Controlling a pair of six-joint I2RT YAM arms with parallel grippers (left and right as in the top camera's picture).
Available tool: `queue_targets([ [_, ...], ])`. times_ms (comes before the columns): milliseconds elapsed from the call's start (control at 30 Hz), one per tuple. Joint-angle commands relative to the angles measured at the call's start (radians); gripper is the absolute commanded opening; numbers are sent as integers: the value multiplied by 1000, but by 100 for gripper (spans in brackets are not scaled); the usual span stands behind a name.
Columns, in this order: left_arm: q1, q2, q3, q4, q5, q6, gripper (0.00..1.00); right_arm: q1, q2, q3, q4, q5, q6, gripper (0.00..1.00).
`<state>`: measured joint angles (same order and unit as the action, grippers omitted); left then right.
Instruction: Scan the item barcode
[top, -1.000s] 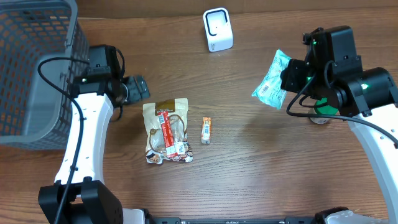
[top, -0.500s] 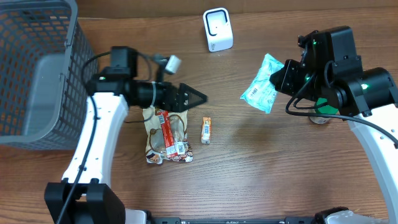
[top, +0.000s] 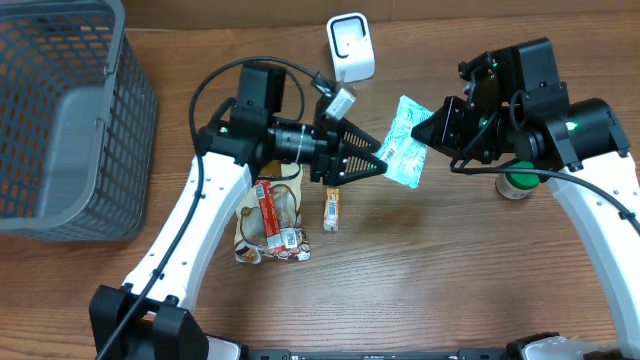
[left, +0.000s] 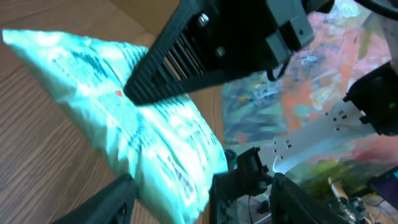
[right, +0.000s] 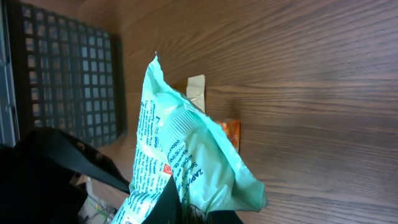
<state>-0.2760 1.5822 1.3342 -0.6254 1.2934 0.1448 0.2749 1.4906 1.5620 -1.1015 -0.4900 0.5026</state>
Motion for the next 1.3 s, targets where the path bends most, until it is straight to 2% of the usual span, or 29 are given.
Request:
queue_targets([
  [0, -15, 0, 9, 37, -45, -109, 60, 2, -9, 10, 8, -48, -21, 4],
  [133, -15, 0, 9, 55, -50, -108, 58, 20, -9, 10, 19, -47, -40, 3],
  [267, -24, 0, 9, 51, -120, -149, 53, 52, -9, 10, 35, -46, -71, 4],
  [400, -32, 0, 9, 51, -138, -171, 45, 66, -9, 10, 41, -42, -87, 4],
  [467, -32, 0, 9, 50, -137, -172, 38, 65, -9, 10, 43, -43, -89, 4],
  [633, -32, 0, 9, 46, -137, -177, 31, 65, -9, 10, 42, -7, -89, 4],
  [700, -32, 0, 9, 46, -137, -188, 31, 65, -9, 10, 42, 13, -89, 4],
  [767, -32, 0, 9, 39, -137, -198, 37, 65, -9, 10, 46, 18, -90, 4],
  [933, -32, 0, 9, -20, -137, -197, 37, 66, -9, 10, 71, 18, -90, 4],
  [1000, -32, 0, 9, -43, -138, -192, 31, 66, -9, 10, 76, 18, -92, 3],
  [1133, -32, 0, 9, -45, -148, -185, 4, 66, -9, 10, 75, 17, -112, 3],
  [1267, -26, 0, 9, -10, -149, -186, 4, 66, -9, 10, 74, 17, -115, 3],
])
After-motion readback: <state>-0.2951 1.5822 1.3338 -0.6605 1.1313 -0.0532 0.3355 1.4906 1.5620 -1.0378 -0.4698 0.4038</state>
